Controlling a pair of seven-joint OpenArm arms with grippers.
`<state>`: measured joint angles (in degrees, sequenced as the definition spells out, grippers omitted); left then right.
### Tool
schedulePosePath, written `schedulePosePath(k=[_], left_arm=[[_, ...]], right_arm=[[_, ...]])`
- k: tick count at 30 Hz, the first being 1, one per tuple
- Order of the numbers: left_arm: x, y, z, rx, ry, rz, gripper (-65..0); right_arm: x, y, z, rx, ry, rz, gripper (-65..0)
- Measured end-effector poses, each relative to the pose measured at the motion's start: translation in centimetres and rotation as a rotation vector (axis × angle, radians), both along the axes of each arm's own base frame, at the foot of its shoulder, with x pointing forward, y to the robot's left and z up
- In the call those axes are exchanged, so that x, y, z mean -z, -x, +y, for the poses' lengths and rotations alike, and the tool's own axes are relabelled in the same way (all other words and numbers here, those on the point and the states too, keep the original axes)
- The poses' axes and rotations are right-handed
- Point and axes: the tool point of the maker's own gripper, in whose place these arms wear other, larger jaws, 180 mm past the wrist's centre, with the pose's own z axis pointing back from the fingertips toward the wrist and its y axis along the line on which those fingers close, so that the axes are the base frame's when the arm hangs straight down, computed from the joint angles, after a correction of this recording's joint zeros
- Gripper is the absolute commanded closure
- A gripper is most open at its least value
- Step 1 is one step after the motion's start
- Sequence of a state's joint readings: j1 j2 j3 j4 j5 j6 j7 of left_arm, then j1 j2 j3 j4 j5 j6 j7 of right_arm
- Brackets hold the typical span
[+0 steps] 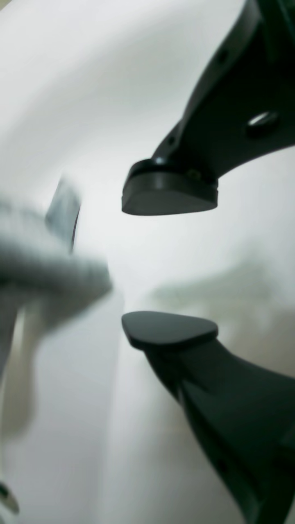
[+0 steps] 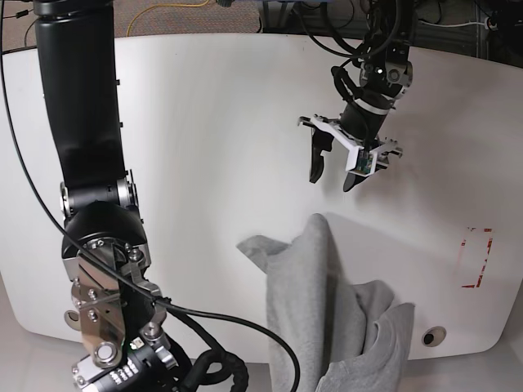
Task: Layout the t-shirt on the table in an organized manner, then fold the t-shirt properly
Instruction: 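Lift the grey t-shirt with the right gripper and pull it toward the robot, then grasp the shirt edge with the left gripper beside the hanging fabric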
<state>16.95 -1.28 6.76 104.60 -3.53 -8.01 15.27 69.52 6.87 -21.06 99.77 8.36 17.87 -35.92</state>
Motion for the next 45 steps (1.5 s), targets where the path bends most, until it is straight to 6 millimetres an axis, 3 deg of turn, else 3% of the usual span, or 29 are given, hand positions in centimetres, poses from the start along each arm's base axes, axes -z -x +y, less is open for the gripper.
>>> schedulePosePath(k=[6,12,19,23,34,45], left_arm=[[1.8,-1.0,0.5,-0.019,-0.009,0.036,-35.1],[1.8,-1.5,0.0,-0.035,0.016,0.039,-35.1],[1.2,-1.9,1.3,-0.073,0.017,0.021,-35.1],[1.3,-2.0,2.3,-0.095,0.003,0.021,-35.1],[1.1,-1.9,1.7,-0.079,0.011,0.018,-35.1],[2.0,-1.7,4.0,-0.140,-0.005,0.039,-35.1]], right_arm=[[2.1,-0.6,-0.4,0.012,0.001,0.043,0.0],[4.8,-0.9,-0.8,0.015,0.007,0.093,0.0],[8.7,-2.8,-3.6,0.084,-0.033,0.205,0.0],[9.0,-3.1,-4.6,0.099,-0.039,0.216,0.0],[7.4,-3.2,-6.6,0.140,-0.051,0.173,0.0],[9.3,-2.7,-7.1,0.153,-0.023,0.188,0.0]])
